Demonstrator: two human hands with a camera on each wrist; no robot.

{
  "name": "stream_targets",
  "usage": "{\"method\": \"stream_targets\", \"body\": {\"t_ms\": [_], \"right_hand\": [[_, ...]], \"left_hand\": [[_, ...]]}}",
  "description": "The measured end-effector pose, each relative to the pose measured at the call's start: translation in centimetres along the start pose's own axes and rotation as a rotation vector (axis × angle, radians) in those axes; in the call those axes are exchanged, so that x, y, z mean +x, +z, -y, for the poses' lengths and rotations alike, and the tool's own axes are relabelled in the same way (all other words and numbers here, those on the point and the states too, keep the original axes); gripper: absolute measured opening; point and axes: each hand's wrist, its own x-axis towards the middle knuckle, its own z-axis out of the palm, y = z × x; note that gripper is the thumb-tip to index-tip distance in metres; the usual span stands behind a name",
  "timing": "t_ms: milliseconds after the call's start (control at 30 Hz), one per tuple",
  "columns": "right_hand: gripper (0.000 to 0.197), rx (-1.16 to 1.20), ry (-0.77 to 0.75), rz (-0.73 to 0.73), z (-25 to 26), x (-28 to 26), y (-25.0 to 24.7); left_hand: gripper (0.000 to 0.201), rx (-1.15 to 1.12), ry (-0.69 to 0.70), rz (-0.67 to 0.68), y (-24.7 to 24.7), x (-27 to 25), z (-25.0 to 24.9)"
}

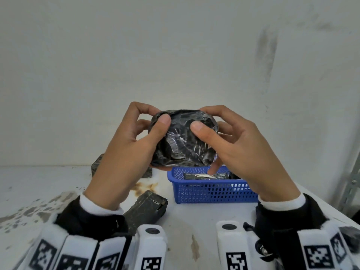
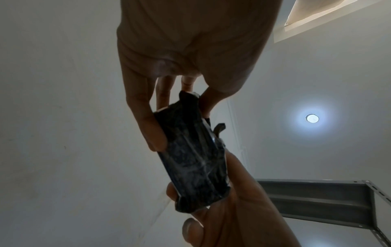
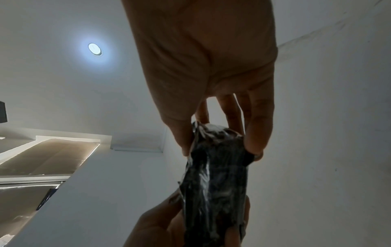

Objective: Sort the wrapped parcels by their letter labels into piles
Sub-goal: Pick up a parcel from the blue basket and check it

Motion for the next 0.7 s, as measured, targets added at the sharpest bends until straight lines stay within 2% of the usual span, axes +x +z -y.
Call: {"method": "stream_targets", "body": {"t_ms": [200,333,400,467,567,700], "right_hand": [[0.037,0.036,0.003,0.022,0.06,0.03,0.26],[0.029,0.090,0.023,0.016,-0.03,0.04,0.16],[0.030,0.108,0.013,0.006,-0.14,0.12,0.07],[0.040,0.114,0.008,-0.002,-0.30,0.32,0.03],[0.051,0.103,0.025,0.000,-0.50,0.64,0.01],[0.050,0.082,0.055,0.004,-0.56,0.67,-0.24]], "left_hand": [[0.035,0.016,0.000,-0.033,0.06,0.20,0.37],[0.037,0.045,-0.023,-0.007,-0.09,0.15,0.46],[0.029,0.009,-0.040,0.014,-0.13,0.14,0.35],[0.023,-0.043,-0.029,0.013,-0.13,0.09,0.17],[0.038,-0.083,0.016,-0.034,-0.17,0.08,-0.16],[0.054,0.012,-0.002,-0.038,-0.69,0.47,0.45]]}}
